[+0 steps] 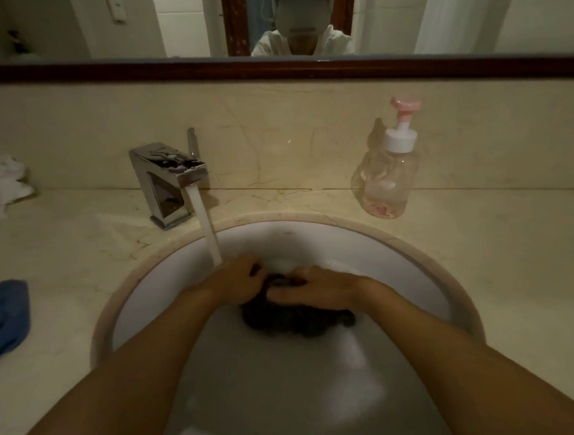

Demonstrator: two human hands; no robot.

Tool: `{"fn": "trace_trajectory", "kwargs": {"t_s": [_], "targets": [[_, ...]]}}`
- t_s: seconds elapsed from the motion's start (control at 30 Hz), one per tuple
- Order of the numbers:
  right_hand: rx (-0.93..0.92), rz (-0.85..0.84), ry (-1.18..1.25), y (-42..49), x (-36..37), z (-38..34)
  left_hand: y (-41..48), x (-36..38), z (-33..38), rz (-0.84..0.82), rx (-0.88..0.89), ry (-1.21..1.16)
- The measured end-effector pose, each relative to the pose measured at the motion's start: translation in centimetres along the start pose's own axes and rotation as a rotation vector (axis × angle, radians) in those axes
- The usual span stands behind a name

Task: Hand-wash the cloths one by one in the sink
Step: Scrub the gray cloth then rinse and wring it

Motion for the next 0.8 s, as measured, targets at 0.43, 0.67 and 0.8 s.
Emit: {"fn": "trace_trajectory", "kwargs": {"t_s": [0.43, 0.67, 0.8], "targets": [[0.25, 0.146, 0.045, -0.3, -1.5, 3.9, -0.1, 1.5, -0.1, -0.242, -0.139, -0.043], [0.159, -0.208, -0.309, -0.5, 0.3, 2.8, 0.5, 1.0, 0.4, -0.19, 0.027, 0.096], [0.218, -0.104, -0.598, -0.1, 0.5, 3.9, -0.3, 3.4, -0.5, -0.357, -0.1, 0.333]]}}
Point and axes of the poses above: each hand's wrist, its own y-axis towards the middle knuckle, its own x-axis out of the palm, z = x × y, the point moved 8 cm from there along y, towards the middle knuckle, and after that the axes turned 9 degrees about -z, right-handed, at the moved point
